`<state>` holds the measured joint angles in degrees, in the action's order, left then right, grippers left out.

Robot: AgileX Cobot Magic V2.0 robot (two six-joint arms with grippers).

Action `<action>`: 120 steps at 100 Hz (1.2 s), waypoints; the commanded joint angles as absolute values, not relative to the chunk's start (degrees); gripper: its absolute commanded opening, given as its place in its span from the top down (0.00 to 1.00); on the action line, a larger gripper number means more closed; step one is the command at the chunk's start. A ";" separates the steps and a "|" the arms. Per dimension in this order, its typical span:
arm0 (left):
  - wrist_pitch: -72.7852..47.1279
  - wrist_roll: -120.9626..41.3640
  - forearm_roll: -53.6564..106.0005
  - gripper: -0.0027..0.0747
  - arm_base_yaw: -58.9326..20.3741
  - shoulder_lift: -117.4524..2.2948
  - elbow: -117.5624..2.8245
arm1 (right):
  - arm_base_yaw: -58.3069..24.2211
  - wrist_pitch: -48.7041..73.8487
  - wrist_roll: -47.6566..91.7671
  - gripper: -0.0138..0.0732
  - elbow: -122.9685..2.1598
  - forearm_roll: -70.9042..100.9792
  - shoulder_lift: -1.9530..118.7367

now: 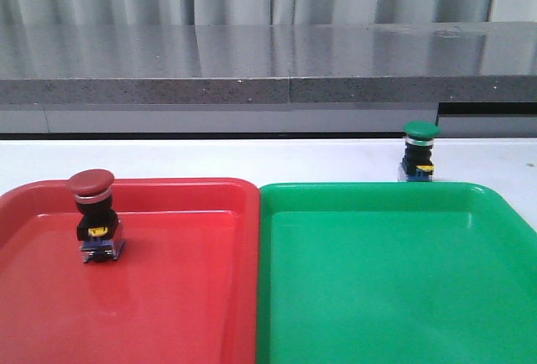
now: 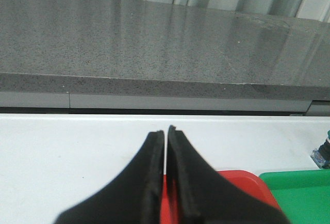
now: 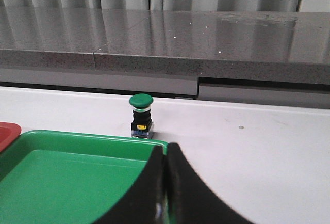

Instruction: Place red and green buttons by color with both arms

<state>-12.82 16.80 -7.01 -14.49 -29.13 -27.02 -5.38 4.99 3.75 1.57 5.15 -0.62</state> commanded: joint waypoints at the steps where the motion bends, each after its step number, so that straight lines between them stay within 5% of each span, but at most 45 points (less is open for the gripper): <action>1: -8.70 17.22 -7.34 0.99 -14.36 -29.17 -28.52 | -5.15 0.52 3.91 0.97 0.74 4.69 -1.64; 85: -8.62 17.11 -9.52 0.99 -14.36 -29.17 -28.52 | -5.15 0.52 3.91 0.97 0.74 4.69 -1.64; 120: -7.95 3.72 -6.48 0.99 -14.36 -28.95 -28.08 | -5.15 0.52 3.91 0.97 0.74 4.69 -1.64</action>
